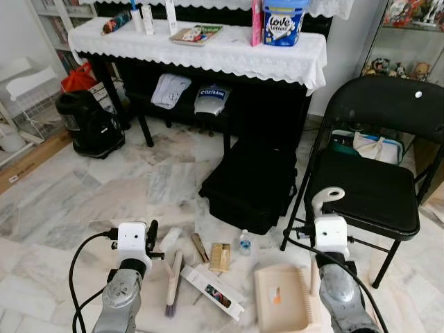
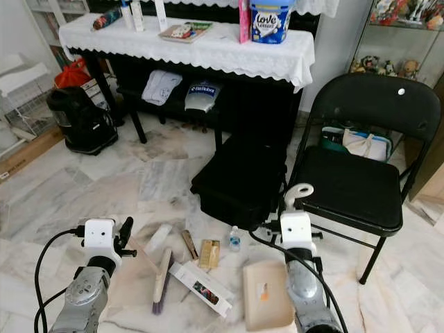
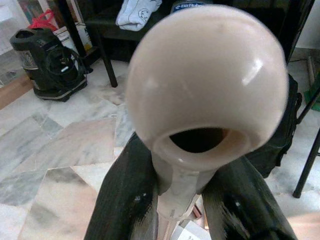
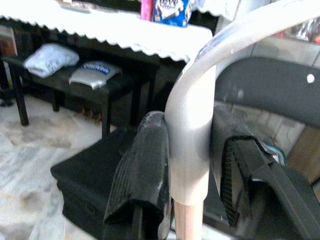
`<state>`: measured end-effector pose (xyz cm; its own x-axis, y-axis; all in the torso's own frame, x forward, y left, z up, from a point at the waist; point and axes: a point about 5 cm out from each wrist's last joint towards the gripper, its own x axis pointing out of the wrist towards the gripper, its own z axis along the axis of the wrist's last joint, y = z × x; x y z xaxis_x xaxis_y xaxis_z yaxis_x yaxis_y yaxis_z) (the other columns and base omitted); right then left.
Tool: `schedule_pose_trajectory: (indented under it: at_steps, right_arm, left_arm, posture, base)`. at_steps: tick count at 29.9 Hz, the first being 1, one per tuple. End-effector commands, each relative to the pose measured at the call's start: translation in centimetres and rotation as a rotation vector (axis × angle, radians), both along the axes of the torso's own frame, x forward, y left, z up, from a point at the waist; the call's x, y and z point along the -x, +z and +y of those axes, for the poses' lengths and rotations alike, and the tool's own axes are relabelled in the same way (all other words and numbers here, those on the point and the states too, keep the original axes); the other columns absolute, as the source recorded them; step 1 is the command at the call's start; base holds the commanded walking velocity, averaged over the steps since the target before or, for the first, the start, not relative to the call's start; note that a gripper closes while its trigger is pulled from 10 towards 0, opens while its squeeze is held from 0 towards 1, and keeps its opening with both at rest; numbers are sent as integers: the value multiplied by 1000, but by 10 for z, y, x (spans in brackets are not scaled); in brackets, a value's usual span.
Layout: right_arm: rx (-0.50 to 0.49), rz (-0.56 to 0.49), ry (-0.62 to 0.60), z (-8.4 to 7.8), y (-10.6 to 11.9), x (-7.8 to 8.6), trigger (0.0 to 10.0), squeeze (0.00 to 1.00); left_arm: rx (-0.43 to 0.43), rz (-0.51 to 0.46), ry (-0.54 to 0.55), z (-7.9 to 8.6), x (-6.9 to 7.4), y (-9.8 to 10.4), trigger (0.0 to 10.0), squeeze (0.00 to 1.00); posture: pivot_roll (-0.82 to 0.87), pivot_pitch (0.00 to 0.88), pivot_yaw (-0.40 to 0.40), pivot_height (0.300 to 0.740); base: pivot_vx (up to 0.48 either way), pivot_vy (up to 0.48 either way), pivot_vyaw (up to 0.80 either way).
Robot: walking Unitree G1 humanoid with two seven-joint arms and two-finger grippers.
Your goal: Sweep floor
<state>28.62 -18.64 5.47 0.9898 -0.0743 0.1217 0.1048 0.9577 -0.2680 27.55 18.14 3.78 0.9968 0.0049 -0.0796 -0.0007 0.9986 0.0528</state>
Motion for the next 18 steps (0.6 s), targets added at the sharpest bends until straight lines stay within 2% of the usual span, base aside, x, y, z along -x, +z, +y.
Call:
schedule_pose_trajectory:
  at_steps: [1, 5, 12, 18]
  right_arm:
    - [-14, -64, 15, 4, 15, -6, 10000, 0]
    - [-6, -62, 16, 3, 17, -6, 10000, 0]
    - [45, 31, -31, -9, -1, 7, 10000, 0]
    - [50, 67, -37, -10, -9, 13, 10000, 0]
  left_arm:
    - [-6, -4, -6, -1, -2, 2, 10000, 0]
    - [-3, -3, -7, -2, -3, 2, 10000, 0]
    - [-4, -8, -9, -2, -1, 2, 10000, 0]
    - [-6, -10, -10, -2, 0, 2, 10000, 0]
  posture:
    - [-61, 50, 66, 740]
    - [-66, 50, 66, 740]
    - [-65, 48, 67, 740]
    - [-62, 44, 67, 740]
  base:
    - [0, 0, 0]
    - [0, 0, 0]
    - [0, 0, 0]
    - [0, 0, 0]
